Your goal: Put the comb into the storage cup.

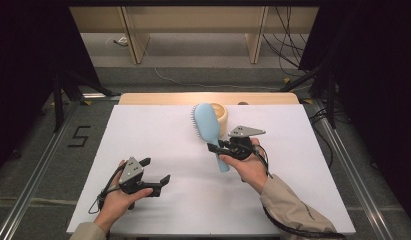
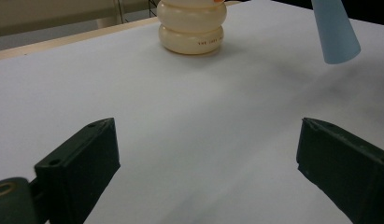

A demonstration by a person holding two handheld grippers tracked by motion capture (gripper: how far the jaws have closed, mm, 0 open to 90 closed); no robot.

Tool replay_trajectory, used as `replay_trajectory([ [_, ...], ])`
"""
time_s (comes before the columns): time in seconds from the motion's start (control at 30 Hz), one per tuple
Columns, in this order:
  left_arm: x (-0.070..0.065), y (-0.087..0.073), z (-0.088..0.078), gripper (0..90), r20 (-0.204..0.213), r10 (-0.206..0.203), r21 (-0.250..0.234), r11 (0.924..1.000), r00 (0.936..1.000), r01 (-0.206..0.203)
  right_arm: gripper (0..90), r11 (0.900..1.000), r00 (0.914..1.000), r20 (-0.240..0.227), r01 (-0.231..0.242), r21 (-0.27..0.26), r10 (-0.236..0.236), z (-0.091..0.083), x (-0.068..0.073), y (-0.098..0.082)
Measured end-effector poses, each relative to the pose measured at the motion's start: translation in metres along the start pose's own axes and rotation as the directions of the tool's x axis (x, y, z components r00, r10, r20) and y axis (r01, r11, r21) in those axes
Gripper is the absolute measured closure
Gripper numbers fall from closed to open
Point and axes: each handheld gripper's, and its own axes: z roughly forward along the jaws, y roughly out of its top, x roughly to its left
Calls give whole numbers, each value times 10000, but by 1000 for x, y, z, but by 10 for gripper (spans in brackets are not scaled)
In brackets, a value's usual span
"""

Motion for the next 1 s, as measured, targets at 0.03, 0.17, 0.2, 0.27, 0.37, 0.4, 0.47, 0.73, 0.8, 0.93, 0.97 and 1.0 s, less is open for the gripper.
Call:
replay_trajectory([
  [0.03, 0, 0, 0, 53, 10, 1, 4, 10000, 10000, -1, 704, 10000, 10000, 6, 38, -40, -38, 1, 1, 0],
  [0.17, -2, 1, 1, 53, 62, -26, -30, 10000, 10000, 26, 704, 9999, 10000, -14, 88, -110, -88, 2, 3, -1],
  [0.2, -2, 1, 1, 54, 84, -21, -37, 10000, 10000, 21, 704, 9999, 9999, -32, 115, -122, -116, 3, 3, -1],
  [0.27, -4, 2, 2, 54, 111, -28, -53, 10000, 9999, 29, 704, 9998, 9999, -24, 117, -147, -118, 4, 5, -2],
  [0.37, -5, 2, 3, 55, 173, -53, -77, 10000, 9998, 54, 704, 9997, 9999, -32, 142, -193, -142, 5, 6, -3],
  [0.4, -6, 3, 3, 56, 196, -58, -85, 9999, 9998, 60, 704, 9997, 9999, -44, 153, -198, -154, 5, 6, -2],
  [0.47, -7, 3, 4, 56, 245, -75, -83, 9999, 9997, 77, 704, 9996, 9999, -38, 157, -233, -158, 5, 7, -3],
  [0.73, -16, 8, 8, 60, 524, -42, -145, 9999, 9986, 49, 704, 9995, 9998, -68, 186, -260, -188, 7, 9, -3],
  [0.8, -17, 9, 10, 61, 577, -69, -158, 9998, 9983, 79, 704, 9995, 9998, -56, 167, -266, -169, 7, 10, -3],
  [0.93, -20, 11, 12, 66, 705, -173, -216, 9996, 9974, 189, 704, 9995, 9998, -80, 165, -279, -167, 8, 11, -4],
  [0.97, -21, 11, 13, 67, 728, -218, -206, 9995, 9971, 234, 704, 9994, 9998, -88, 170, -285, -173, 8, 12, -4],
  [1.0, -23, 12, 14, 68, 754, -214, -197, 9995, 9969, 230, 704, 9994, 9998, -68, 168, -290, -170, 8, 12, -4],
])
